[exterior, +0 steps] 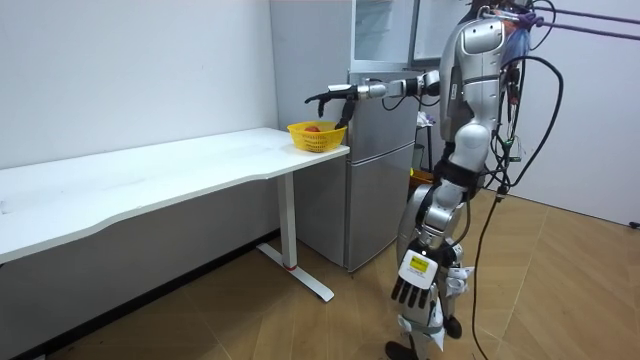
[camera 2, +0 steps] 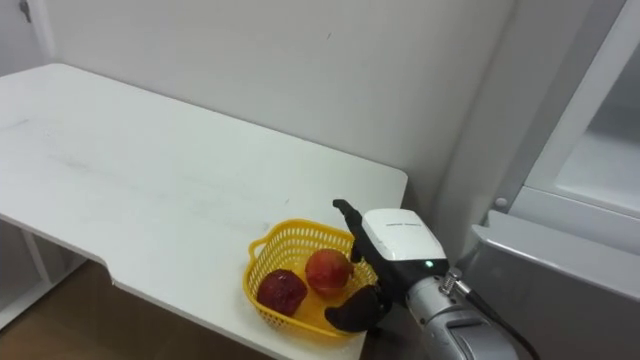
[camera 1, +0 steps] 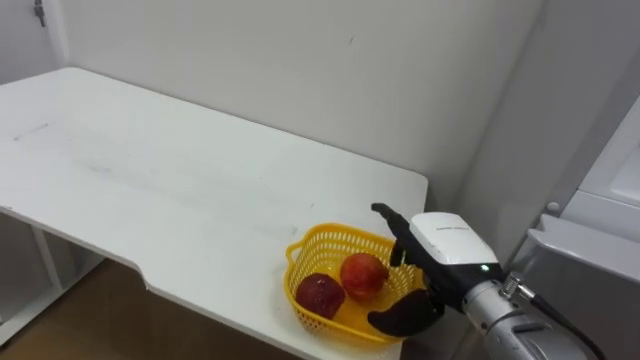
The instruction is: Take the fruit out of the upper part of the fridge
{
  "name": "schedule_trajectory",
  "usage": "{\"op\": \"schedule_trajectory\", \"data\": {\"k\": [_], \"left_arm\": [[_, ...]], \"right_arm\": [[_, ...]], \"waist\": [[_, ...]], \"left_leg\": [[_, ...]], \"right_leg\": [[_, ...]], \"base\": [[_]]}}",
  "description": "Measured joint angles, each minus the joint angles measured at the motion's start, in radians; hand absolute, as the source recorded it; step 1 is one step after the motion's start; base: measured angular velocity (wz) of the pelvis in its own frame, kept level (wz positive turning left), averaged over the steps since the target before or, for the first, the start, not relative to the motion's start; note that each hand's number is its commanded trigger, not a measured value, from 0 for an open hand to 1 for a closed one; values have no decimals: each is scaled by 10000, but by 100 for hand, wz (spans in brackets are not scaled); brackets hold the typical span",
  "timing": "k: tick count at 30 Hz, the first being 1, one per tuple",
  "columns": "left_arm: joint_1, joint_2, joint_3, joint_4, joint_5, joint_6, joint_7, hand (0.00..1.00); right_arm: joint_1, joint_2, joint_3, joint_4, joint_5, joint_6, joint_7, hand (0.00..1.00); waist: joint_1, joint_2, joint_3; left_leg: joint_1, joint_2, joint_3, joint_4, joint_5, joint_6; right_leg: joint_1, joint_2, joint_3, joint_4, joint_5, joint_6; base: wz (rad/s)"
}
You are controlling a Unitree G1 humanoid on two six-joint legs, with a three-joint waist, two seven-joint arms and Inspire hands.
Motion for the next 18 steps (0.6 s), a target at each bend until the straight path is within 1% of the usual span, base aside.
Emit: {"op": "schedule_trajectory", "data": {"k": [7,11,12,14,15,17,18], "left_arm": [[24,3,5,-1,-9,-3,-130,0],[34,2,19,-4,-12,-3,-113,0],[72,-1,18,-5,-11,-3,-84,0],[123,-11,11,-14,-7,-4,-28,0],[122,-12,8,-30,-7,-5,-13,0],[123,-12,8,-107,-2,-21,26,0],[125,-12,2,-210,-7,-49,115,0]], "right_arm": [[-1,0,-4,-53,40,-15,0,0],[-3,0,-218,-592,69,-14,-1,0],[-56,0,-240,-749,134,-27,-19,0],[-146,-3,-289,-979,276,-76,-21,0],[-216,-3,-338,-1032,455,-140,-49,0],[-319,-3,-356,-1036,615,-203,-105,0],[-352,-4,-374,-1122,622,-204,-107,0]], "waist": [[-29,19,3],[-132,115,-20],[-195,159,-51],[-325,219,-85],[-337,253,-75],[-380,289,-89],[-410,310,-75]], "left_leg": [[-10,0,-1,-1,0,0],[-15,-1,1,2,0,0],[4,-1,1,2,0,0],[47,0,3,9,0,0],[164,2,40,-3,0,0],[204,3,76,-7,0,0],[229,5,113,-10,0,0]], "right_leg": [[-1,1,-7,-1,0,0],[-4,1,9,-2,0,0],[11,1,17,-1,0,0],[63,1,47,-1,0,0],[116,6,127,-1,0,0],[160,4,149,3,0,1],[155,4,153,2,0,0]], "base": [[0],[0],[0],[0],[-5],[-8],[-6]]}}
